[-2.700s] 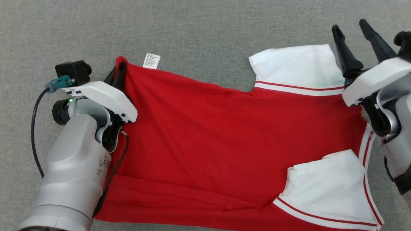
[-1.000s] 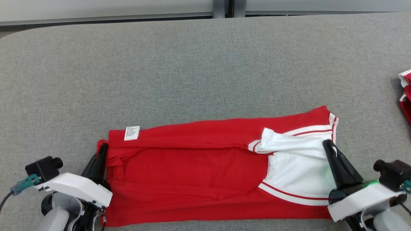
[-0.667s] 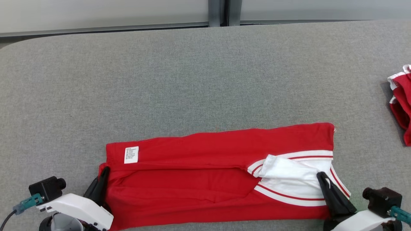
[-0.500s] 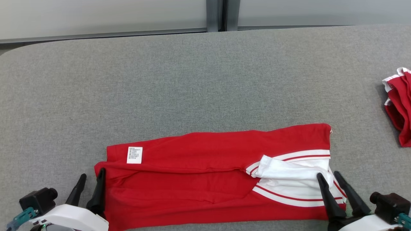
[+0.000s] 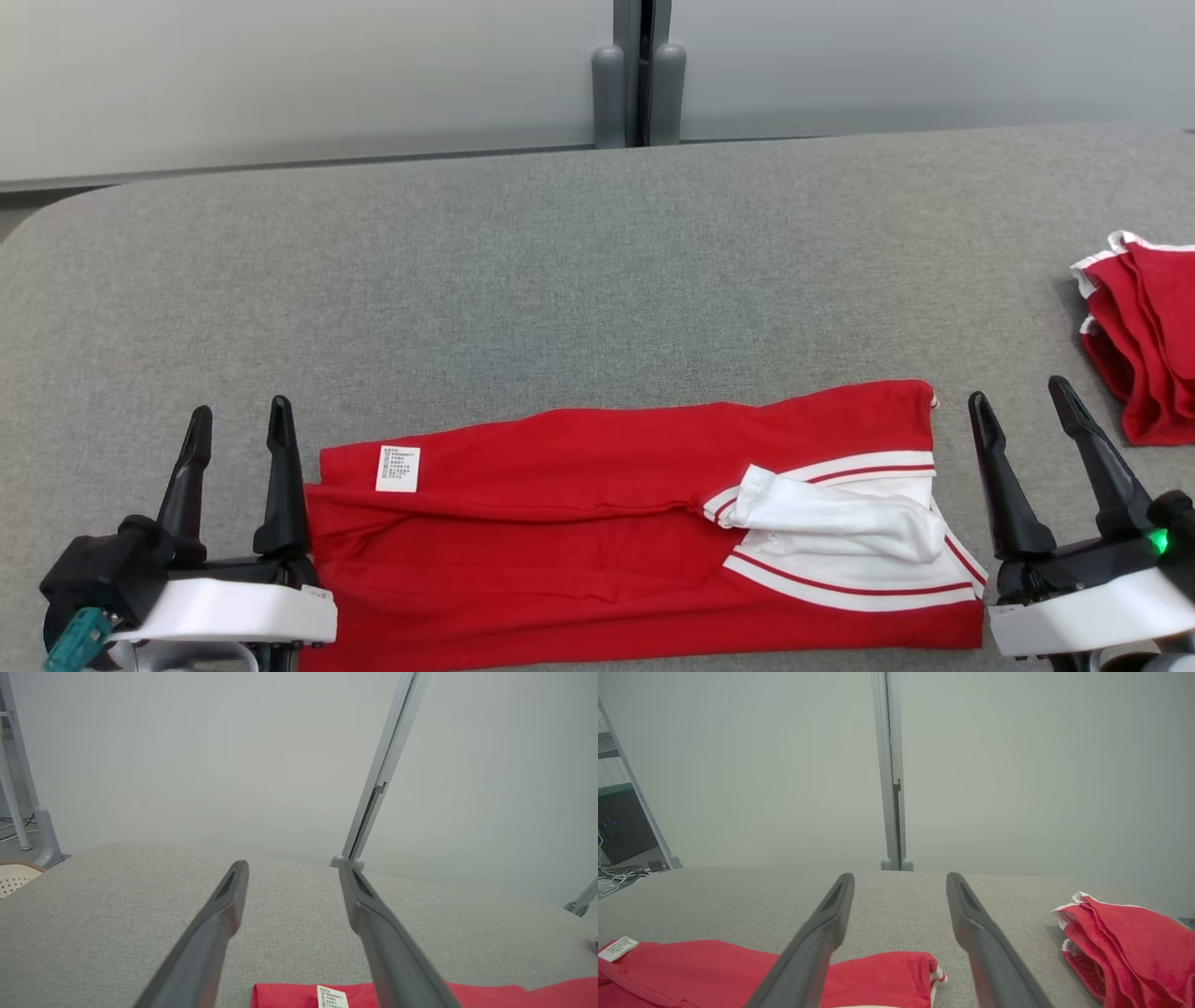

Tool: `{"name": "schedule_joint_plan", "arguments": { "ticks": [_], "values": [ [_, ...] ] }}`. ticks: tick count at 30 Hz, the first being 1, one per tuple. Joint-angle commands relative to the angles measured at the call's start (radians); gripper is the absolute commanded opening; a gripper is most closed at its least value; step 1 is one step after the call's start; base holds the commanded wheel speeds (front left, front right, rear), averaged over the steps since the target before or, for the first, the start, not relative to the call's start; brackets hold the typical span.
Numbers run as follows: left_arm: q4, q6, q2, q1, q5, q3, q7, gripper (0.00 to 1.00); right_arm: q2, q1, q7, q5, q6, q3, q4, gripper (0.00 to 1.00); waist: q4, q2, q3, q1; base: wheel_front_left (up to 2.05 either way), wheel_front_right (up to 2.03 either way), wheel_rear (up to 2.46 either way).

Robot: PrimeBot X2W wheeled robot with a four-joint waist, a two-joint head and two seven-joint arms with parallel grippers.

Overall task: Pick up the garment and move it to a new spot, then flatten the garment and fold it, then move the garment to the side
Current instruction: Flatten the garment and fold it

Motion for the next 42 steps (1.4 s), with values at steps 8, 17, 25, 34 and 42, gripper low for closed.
{"name": "schedule_joint_plan", "arguments": {
  "ticks": [8,17,25,34,42],
  "values": [
    [0.018,-0.012,-0.018,0.058,0.109,0.015,-0.001,1.00,0.013,0.030,0.051,-0.011,0.000,0.003,-0.017,1.00,-0.011,0.0000,-0.052,0.0000,0.00,0.00,0.00],
    [0.048,-0.011,-0.014,0.079,0.132,0.006,-0.001,1.00,0.015,0.032,0.051,0.004,0.000,0.021,0.012,1.00,-0.018,0.0000,-0.067,0.0000,0.00,0.00,0.00],
    [0.040,-0.004,-0.008,0.072,0.134,-0.004,0.005,1.00,0.010,0.019,0.045,0.011,0.000,0.020,0.021,1.00,-0.019,0.0000,-0.064,0.0000,0.00,0.00,0.00],
    [0.025,-0.017,-0.019,0.009,0.145,-0.028,0.010,1.00,-0.002,0.008,0.057,0.049,0.000,-0.009,0.172,1.00,0.021,0.0000,-0.005,0.0000,0.00,0.00,0.00],
    [0.034,-0.026,-0.039,-0.043,0.149,-0.042,0.005,1.00,0.018,-0.036,0.048,0.121,0.000,0.040,0.404,1.00,0.047,0.0000,0.054,0.0000,0.00,0.00,0.00]
  ]
}}
